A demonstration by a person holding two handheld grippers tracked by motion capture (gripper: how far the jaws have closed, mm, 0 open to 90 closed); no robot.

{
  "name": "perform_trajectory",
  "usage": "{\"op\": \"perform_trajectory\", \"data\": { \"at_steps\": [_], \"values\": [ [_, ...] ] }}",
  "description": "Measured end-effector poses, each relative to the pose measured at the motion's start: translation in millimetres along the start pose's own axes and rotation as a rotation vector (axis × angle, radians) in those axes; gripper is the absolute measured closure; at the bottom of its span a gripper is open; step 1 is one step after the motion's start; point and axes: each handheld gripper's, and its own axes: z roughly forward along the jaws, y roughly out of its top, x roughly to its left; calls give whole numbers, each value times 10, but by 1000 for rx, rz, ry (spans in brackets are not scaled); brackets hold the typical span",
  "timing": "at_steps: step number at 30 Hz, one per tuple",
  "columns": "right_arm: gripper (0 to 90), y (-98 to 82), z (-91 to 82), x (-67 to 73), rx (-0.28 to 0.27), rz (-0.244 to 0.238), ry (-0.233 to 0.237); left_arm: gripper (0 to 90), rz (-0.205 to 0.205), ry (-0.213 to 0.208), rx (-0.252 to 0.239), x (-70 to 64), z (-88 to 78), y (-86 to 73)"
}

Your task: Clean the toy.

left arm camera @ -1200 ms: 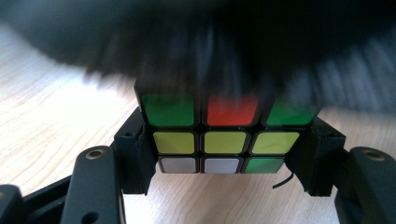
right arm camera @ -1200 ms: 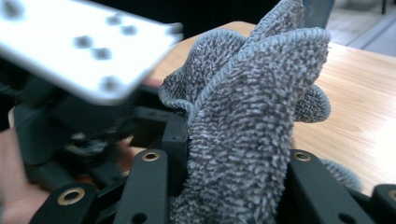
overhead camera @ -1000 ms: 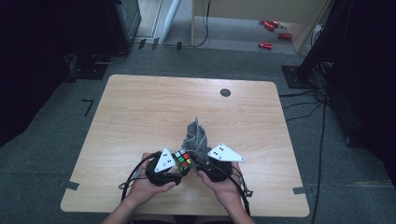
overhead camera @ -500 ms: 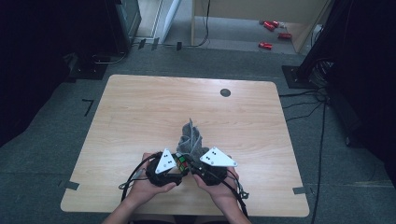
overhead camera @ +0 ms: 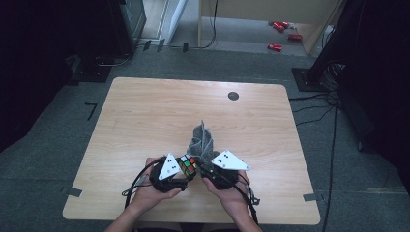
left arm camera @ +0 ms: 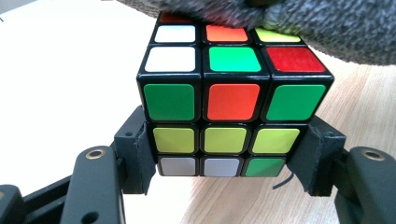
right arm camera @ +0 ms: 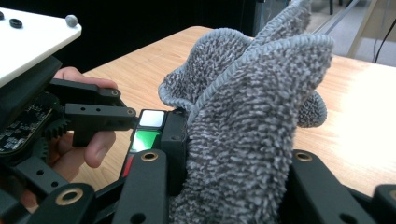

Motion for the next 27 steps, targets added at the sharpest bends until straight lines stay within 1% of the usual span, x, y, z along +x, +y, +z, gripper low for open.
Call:
{"op": "perform_trajectory", "data": {
  "at_steps": [1,4,5,6,7,8,9,10,11,12,13,14,18,19,20,22,25,27],
  "values": [
    [652,0,4,37,2,-12,7,345,1,-2,3,-7,10,-2],
    [647,-9,36,183,-4,-47,88,345,12,-7,17,-38,37,-9],
    [647,-16,51,246,-2,-73,103,345,19,-7,21,-46,41,-11],
    [647,-20,60,276,0,-91,100,345,21,-6,22,-49,42,-12],
    [648,-20,64,274,1,-95,99,345,19,-6,21,-47,41,-12],
    [648,-18,63,242,0,-80,103,345,16,-6,15,-45,37,-11],
    [649,-16,59,189,-4,-53,104,345,16,-7,9,-41,28,-10],
    [651,-12,48,110,-6,-24,78,345,19,-9,6,-37,19,-7],
    [653,-10,36,47,-5,-7,46,345,18,-11,0,-35,14,-6],
    [653,-9,25,-3,-4,5,29,345,15,-14,-8,-30,4,-3],
    [654,-7,6,-80,-4,29,6,345,16,-16,-15,-24,-4,-1],
    [654,-4,-8,-131,-5,44,-5,345,11,-16,-22,-21,-11,0],
    [654,8,-47,-241,-15,62,-26,345,2,-21,-45,11,-43,1],
    [654,8,-51,-259,-15,70,-25,345,-8,-30,-57,30,-56,0],
    [655,6,-55,-290,-17,88,-17,345,-15,-39,-66,47,-68,-2],
    [661,1,-58,-347,-32,127,28,345,-23,-53,-83,76,-90,-7],
    [675,5,-56,-402,-77,171,153,345,-32,-92,-121,112,-122,-19],
    [682,11,-58,-412,-99,187,206,345,-38,-119,-145,136,-145,-27]
  ]
}}
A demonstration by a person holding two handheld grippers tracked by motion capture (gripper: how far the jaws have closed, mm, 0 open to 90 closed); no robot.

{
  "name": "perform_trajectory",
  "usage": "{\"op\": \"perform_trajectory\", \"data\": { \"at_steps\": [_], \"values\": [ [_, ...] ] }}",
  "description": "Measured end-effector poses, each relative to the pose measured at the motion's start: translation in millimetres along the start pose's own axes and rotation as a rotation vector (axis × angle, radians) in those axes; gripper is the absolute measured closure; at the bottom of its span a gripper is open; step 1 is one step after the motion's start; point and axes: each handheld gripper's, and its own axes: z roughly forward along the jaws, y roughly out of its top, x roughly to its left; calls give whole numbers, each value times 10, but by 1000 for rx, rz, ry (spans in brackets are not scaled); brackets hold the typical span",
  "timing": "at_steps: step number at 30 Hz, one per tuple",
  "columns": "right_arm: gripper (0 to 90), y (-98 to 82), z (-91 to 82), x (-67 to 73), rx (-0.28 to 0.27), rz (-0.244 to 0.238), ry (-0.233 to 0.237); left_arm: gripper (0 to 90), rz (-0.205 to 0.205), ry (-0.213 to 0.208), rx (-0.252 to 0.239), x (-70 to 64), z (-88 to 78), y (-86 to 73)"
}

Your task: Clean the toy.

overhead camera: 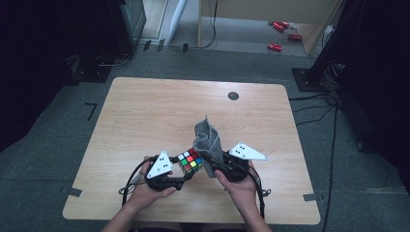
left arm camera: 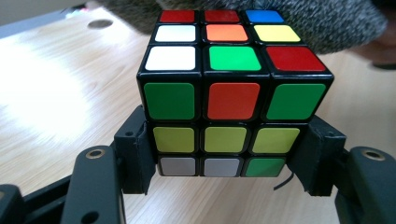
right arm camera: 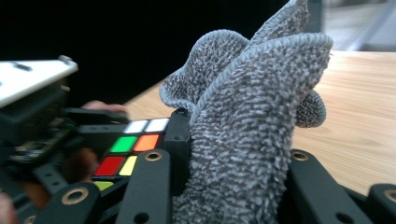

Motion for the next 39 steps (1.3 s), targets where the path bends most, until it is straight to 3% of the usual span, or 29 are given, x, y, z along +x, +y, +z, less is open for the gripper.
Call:
{"op": "perform_trajectory", "data": {
  "at_steps": [2,6,12,15,18,21,26,31,34,39],
  "values": [
    [687,1,-3,-18,-12,25,33,345,5,-9,-19,16,-20,-6],
    [699,-35,8,-32,-6,81,48,345,-1,-54,-67,35,-45,-19],
    [722,-131,65,-31,9,142,32,344,33,-48,-93,19,-72,-19],
    [723,-156,91,-34,47,131,12,344,20,-47,-116,33,-91,-13],
    [723,-148,95,-32,59,131,-1,344,13,-40,-109,45,-72,-28],
    [722,-88,37,-10,19,151,21,344,13,-36,-83,50,-32,-51],
    [721,-12,-24,42,-28,157,27,344,12,-45,-93,20,-11,-47],
    [721,-121,45,-38,14,249,14,344,20,-41,-97,13,-29,-41],
    [721,-156,77,-59,48,261,2,344,10,-46,-107,24,-34,-43],
    [719,-85,13,-45,7,273,-7,344,29,-46,-59,-11,33,-61]
  ]
}}
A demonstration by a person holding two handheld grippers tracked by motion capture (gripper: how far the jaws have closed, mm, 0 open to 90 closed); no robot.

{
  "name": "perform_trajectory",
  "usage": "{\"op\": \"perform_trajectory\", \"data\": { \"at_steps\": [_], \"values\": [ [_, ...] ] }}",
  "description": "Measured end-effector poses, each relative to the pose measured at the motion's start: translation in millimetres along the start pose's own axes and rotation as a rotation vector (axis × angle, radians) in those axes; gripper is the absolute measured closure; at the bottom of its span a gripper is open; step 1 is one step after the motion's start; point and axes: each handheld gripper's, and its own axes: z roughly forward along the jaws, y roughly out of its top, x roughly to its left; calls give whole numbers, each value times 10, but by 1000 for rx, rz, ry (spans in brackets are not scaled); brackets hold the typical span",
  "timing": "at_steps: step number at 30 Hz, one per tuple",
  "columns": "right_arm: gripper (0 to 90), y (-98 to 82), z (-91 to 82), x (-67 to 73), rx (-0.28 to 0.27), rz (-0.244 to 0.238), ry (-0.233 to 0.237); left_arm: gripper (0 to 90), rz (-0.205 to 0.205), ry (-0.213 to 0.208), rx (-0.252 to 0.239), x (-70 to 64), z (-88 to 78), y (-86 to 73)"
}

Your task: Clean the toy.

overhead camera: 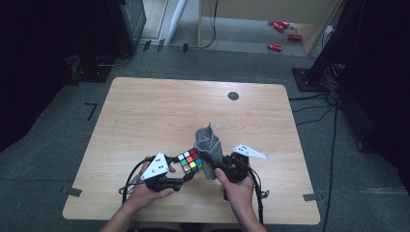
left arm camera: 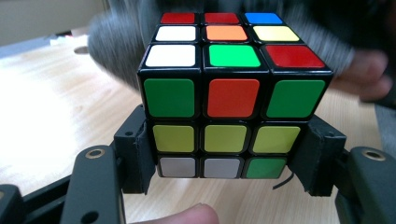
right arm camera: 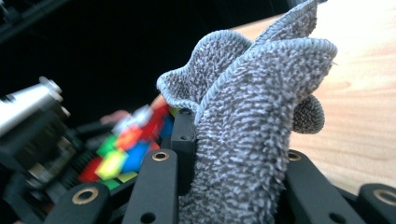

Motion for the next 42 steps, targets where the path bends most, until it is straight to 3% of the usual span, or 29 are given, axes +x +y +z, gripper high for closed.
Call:
{"op": "perform_trajectory", "data": {
  "at_steps": [4,7,12,15,20,22,27,30,32,35,38,40,42],
  "values": [
    [719,40,-61,63,-46,-8,2,344,8,-11,9,-50,44,1],
    [718,17,-48,44,-43,23,-2,344,15,-7,4,-64,36,12],
    [719,-81,35,-37,7,60,-46,343,-16,-13,-48,-28,-23,35],
    [718,-90,52,-49,16,69,-52,344,-17,-10,-41,-11,-29,24],
    [718,14,-60,10,-68,66,-26,344,-5,-25,-17,-53,24,13],
    [718,14,-73,35,-77,69,-16,344,1,-26,-18,-77,35,22],
    [718,-37,-25,-16,-49,133,-9,343,-2,1,-34,-42,-15,34],
    [716,-53,-29,-119,-43,145,-30,343,-29,53,-58,42,-92,60],
    [711,-69,-16,-146,-35,92,-59,344,-92,106,-67,147,-160,65],
    [699,-155,100,-92,8,-93,-63,344,-208,103,-84,263,-221,57],
    [684,-281,244,57,48,-269,-58,344,-237,101,-92,263,-241,84],
    [675,-358,310,145,71,-390,-97,343,-256,80,-101,247,-239,106],
    [680,-406,341,196,74,-445,-102,343,-277,61,-105,241,-229,113]
  ]
}}
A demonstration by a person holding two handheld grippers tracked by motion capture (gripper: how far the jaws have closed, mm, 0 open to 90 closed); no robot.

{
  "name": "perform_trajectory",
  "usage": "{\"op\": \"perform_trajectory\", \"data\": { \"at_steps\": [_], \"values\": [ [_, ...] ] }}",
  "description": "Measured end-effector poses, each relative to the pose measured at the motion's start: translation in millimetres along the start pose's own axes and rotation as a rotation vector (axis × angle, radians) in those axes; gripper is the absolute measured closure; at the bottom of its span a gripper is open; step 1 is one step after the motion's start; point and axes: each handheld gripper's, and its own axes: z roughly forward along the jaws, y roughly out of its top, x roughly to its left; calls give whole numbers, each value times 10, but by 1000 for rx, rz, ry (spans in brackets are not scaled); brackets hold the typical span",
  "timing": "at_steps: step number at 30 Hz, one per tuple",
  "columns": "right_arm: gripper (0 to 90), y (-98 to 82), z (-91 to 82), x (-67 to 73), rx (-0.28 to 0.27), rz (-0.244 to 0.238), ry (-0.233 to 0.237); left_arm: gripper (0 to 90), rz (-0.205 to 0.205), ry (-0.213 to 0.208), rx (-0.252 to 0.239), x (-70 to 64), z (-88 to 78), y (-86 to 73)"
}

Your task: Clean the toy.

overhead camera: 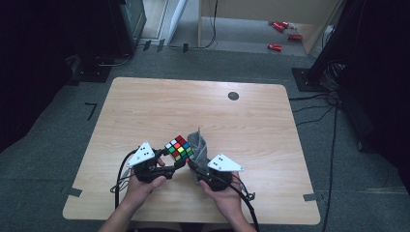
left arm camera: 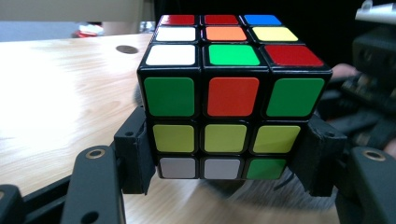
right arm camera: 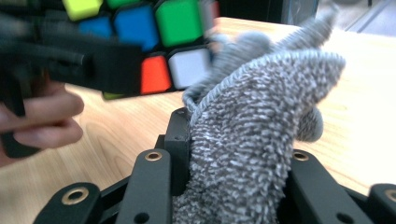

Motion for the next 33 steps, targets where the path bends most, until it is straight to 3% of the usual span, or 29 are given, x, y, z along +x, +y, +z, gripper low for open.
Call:
{"op": "perform_trajectory", "data": {
  "at_steps": [5,9,12,15,17,19,22,25,27,29,33],
  "values": [
    [692,-27,32,105,-5,-72,33,344,-75,-51,-14,32,7,0],
    [692,-75,108,287,16,-147,111,344,-66,-63,-3,-6,32,-2],
    [691,-102,139,367,29,-204,112,344,-61,-67,-1,-8,29,5],
    [691,-81,115,266,23,-170,58,344,-75,-72,-8,16,8,12],
    [692,-49,49,121,-6,-95,-8,344,-83,-78,-12,24,2,14],
    [691,-28,-2,57,-31,-65,-33,343,-85,-83,-12,21,8,13],
    [690,-33,20,130,-27,-94,-6,343,-82,-85,-7,9,26,8],
    [688,-81,99,311,3,-149,75,344,-81,-80,0,2,31,6],
    [688,-92,119,388,11,-175,101,343,-82,-78,-3,9,23,8],
    [688,-73,111,388,13,-182,84,344,-88,-78,-11,17,12,14],
    [688,-10,13,153,-20,-73,-18,343,-92,-81,-15,25,4,17]
  ]
}}
